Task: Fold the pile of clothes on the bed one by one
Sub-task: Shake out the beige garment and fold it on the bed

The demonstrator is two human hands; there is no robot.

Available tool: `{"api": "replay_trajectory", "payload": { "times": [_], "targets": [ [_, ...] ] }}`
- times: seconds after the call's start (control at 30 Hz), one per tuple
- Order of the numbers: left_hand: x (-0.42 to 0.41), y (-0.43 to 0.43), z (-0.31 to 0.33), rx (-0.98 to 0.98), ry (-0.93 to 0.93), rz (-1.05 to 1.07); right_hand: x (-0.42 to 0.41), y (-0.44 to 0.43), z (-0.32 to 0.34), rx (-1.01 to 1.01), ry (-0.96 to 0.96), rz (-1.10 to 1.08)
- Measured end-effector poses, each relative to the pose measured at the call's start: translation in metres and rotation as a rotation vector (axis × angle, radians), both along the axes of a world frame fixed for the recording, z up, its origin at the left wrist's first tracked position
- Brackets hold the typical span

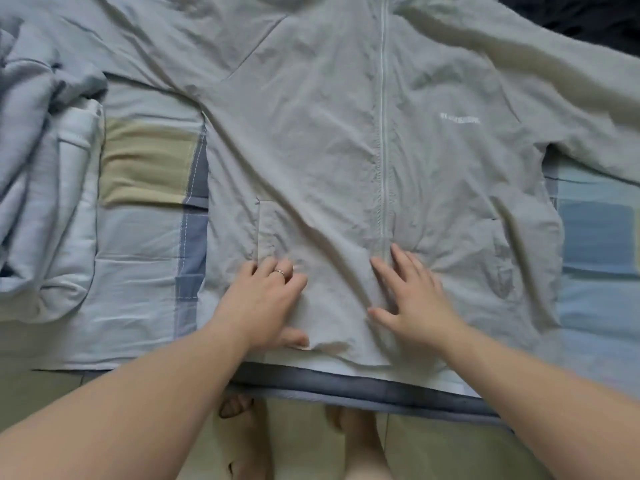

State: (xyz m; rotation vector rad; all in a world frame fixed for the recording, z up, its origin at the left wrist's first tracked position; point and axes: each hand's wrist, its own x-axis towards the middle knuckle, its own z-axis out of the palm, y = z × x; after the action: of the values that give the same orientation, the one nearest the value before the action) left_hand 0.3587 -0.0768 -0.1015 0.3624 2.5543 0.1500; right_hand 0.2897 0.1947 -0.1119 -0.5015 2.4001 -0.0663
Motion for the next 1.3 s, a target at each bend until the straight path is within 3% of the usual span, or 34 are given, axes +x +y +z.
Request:
{"api": "replay_trajectory", "payload": {
  "times": [0.13, 0.3, 0.53, 0.6, 0.77, 0.83, 0.93, 1.03, 1.3],
  "targets": [
    [0.028, -0.014, -0.001, -0.05, -0.052, -0.08, 0.048, -0.02, -0.002, -0.005, -0.08, -0.047],
    [0.043, -0.03, -0.001, -0.039, -0.006, -0.063, 0.094, -0.043, -0.002, 0.013, -0.048, -0.063],
    [0.066, -0.055, 0.005, 0.063, -0.016, 0.029, 0.13, -0.074, 0.009, -0.17, 0.2, -0.08],
    [0.072, -0.059, 0.01, 0.006, -0.058, 0.039, 0.133, -0.084, 0.014, -0.169, 0.147, -0.072],
    [0.07, -0.058, 0.025, -0.116, -0.242, 0.056, 0.124, -0.096, 0.031, -0.15, -0.233, -0.084],
    [0.059, -0.052, 0.037, -0.073, -0.262, 0.121, 0.112, -0.092, 0.041, -0.233, -0.225, -0.167],
    [0.034, -0.038, 0.053, 0.004, -0.167, 0.212, 0.081, -0.073, 0.057, -0.288, -0.022, -0.19],
    [-0.004, -0.017, 0.071, 0.042, -0.091, 0.27, 0.04, -0.044, 0.076, -0.171, 0.128, -0.172],
    [-0.13, 0.044, 0.128, 0.106, 0.22, 0.363, -0.083, 0.023, 0.132, -0.003, 0.233, -0.043]
  ]
}}
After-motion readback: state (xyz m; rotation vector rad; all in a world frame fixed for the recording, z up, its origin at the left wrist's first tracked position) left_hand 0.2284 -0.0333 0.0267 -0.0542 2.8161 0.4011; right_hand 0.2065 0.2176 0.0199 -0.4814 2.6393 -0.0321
